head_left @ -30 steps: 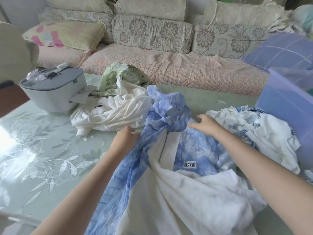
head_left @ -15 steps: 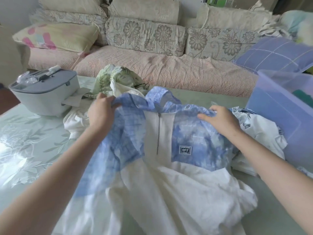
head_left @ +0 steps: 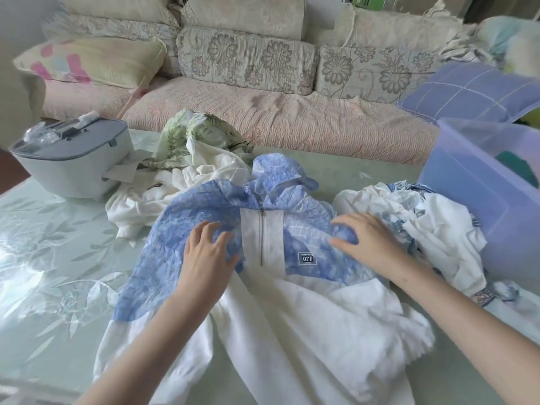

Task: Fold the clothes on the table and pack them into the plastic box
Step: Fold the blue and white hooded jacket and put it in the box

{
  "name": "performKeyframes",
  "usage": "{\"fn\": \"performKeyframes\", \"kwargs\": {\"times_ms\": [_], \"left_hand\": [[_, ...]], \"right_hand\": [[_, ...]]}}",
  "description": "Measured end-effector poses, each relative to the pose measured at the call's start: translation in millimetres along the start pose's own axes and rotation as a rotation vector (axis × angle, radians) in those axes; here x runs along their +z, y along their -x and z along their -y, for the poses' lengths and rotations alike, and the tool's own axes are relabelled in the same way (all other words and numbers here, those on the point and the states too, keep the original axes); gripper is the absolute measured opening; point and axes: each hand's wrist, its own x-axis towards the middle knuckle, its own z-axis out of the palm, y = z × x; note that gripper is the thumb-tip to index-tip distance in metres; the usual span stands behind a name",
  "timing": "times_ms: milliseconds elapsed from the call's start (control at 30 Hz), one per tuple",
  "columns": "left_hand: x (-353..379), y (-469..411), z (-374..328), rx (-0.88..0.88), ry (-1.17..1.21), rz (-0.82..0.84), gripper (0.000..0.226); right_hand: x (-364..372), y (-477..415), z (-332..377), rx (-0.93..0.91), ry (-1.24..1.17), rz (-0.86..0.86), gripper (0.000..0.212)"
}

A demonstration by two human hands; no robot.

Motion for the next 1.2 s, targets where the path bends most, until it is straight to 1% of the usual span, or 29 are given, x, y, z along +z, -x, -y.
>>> {"fn": "performKeyframes", "kwargs": {"times_ms": [33, 67, 100, 167, 200, 233, 267, 333, 367, 400, 433, 467, 533, 600, 633, 667, 700, 767, 800, 833, 867, 933, 967, 1000, 1033, 1067, 1100, 1133, 1200], "left_hand": [[-4, 1, -4, -0.009, -0.018, 0.018, 0.041], [-9, 2, -10, -0.014, -0.046, 0.079, 0.046], [-8, 5, -12, -0.017, -0.072, 0.163, 0.054], [-3, 14, -14, -0.026, -0.13, 0.327, 0.065], [-1, 20, -14, -0.043, -0.14, 0.414, 0.069], [2, 25, -11, -0.07, -0.122, 0.486, 0.072], [5, 30, -9, -0.098, -0.097, 0.548, 0.074], [7, 32, -5, -0.121, -0.072, 0.604, 0.075], [8, 30, -5, -0.12, -0.065, 0.598, 0.074], [9, 28, -6, -0.121, -0.051, 0.586, 0.073], [9, 26, -8, -0.121, -0.033, 0.579, 0.073], [10, 24, -11, -0.117, -0.021, 0.574, 0.073], [12, 22, -14, -0.092, -0.021, 0.552, 0.073], [12, 21, -16, -0.082, -0.02, 0.526, 0.071], [12, 20, -17, -0.075, -0.013, 0.512, 0.07], [12, 19, -18, -0.059, -0.007, 0.498, 0.068], [12, 18, -19, -0.039, 0.01, 0.483, 0.064], [13, 17, -22, -0.012, 0.074, 0.471, 0.054], [13, 18, -24, -0.004, 0.082, 0.488, 0.05], [14, 19, -26, 0.007, 0.064, 0.514, 0.05], [15, 20, -28, 0.019, 0.034, 0.541, 0.052], [16, 21, -30, 0.026, -0.014, 0.587, 0.057], [16, 20, -31, 0.02, -0.013, 0.601, 0.059], [15, 20, -32, 0.015, 0.007, 0.602, 0.06], [14, 19, -33, 0.011, 0.034, 0.591, 0.06], [12, 18, -34, 0.004, 0.06, 0.577, 0.061], [10, 18, -34, -0.003, 0.08, 0.563, 0.061], [7, 17, -34, -0.013, 0.087, 0.54, 0.061], [3, 16, -25, -0.048, 0.067, 0.473, 0.06]], "right_hand": [[4, 5, 0, -0.017, 0.0, 0.093, 0.054], [10, 8, -3, 0.009, -0.042, 0.172, 0.06], [11, 10, -5, 0.063, -0.151, 0.165, 0.063], [4, 11, -21, 0.247, -0.475, -0.045, 0.054], [-1, 9, -32, 0.346, -0.57, -0.112, 0.047], [-5, 9, -44, 0.424, -0.561, -0.098, 0.04], [-7, 11, -55, 0.476, -0.505, -0.019, 0.035], [-6, 17, -65, 0.491, -0.35, 0.192, 0.027], [-3, 21, -65, 0.484, -0.27, 0.28, 0.034], [0, 24, -65, 0.488, -0.219, 0.334, 0.051], [3, 25, -63, 0.494, -0.231, 0.359, 0.066], [4, 23, -61, 0.5, -0.295, 0.341, 0.068], [3, 19, -52, 0.497, -0.53, 0.227, 0.045], [-2, 14, -47, 0.484, -0.693, -0.01, 0.032], [-7, 11, -46, 0.475, -0.694, -0.16, 0.03], [-14, 10, -48, 0.473, -0.608, -0.298, 0.026], [-22, 11, -49, 0.472, -0.468, -0.411, 0.026], [-38, 15, -55, 0.484, -0.167, -0.533, 0.039], [-44, 17, -59, 0.486, -0.077, -0.555, 0.046], [-47, 18, -63, 0.486, -0.042, -0.545, 0.052], [-46, 18, -67, 0.482, -0.058, -0.491, 0.054], [-36, 20, -71, 0.465, -0.126, -0.278, 0.056], [-30, 23, -70, 0.482, -0.141, -0.161, 0.063], [-26, 28, -67, 0.517, -0.131, -0.081, 0.073], [-21, 34, -64, 0.54, -0.086, -0.059, 0.079], [-18, 40, -61, 0.534, -0.033, -0.077, 0.079], [-15, 47, -56, 0.498, -0.008, -0.092, 0.074], [-11, 53, -51, 0.444, -0.037, -0.086, 0.065], [-3, 65, -38, 0.336, -0.166, -0.046, 0.046]]}}
